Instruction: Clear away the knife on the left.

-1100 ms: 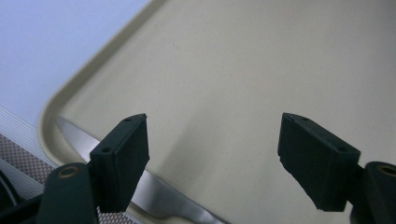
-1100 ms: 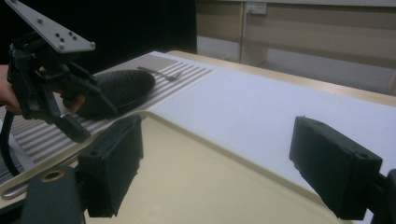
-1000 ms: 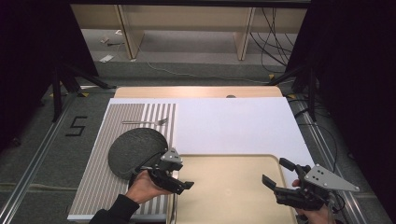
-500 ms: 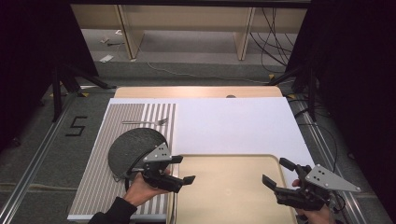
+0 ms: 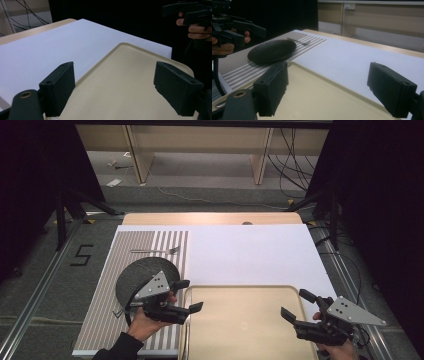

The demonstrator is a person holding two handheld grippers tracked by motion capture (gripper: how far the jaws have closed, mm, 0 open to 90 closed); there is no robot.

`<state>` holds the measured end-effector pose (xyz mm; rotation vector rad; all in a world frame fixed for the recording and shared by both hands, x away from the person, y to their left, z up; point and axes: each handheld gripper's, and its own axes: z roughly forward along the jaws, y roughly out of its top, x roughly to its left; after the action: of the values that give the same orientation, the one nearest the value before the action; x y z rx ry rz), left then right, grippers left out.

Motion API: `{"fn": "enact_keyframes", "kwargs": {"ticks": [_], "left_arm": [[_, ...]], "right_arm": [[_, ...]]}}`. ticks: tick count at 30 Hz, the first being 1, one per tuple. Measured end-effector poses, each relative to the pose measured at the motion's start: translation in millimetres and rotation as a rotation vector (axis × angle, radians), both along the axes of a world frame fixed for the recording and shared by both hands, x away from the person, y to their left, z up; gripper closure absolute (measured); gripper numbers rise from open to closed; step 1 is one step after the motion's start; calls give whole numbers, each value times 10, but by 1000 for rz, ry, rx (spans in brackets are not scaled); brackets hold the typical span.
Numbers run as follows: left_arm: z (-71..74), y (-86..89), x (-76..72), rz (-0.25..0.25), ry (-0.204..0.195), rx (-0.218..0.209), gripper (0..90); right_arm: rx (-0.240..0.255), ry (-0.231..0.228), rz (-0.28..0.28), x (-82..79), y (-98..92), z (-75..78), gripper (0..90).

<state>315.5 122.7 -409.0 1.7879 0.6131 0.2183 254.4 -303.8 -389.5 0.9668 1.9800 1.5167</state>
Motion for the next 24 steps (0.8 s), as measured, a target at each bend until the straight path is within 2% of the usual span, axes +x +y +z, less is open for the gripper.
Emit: {"fn": "enact_keyframes", "kwargs": {"ticks": [5, 8, 12, 19, 24], "left_arm": [[7, 57, -30, 24, -27, -28, 181], [4, 88, -47, 39, -38, -26, 181], [-5, 119, -69, 64, -42, -29, 176], [-11, 190, -107, 107, -54, -58, 172], [-2, 241, -130, 121, -54, -64, 163]], "right_arm": [[4, 2, 2, -5, 3, 0, 180], [5, 1, 2, -4, 4, 1, 180], [6, 0, 2, -6, -2, 3, 180], [8, 2, 0, -5, -4, 4, 179], [8, 2, -1, -8, -4, 3, 177]]}}
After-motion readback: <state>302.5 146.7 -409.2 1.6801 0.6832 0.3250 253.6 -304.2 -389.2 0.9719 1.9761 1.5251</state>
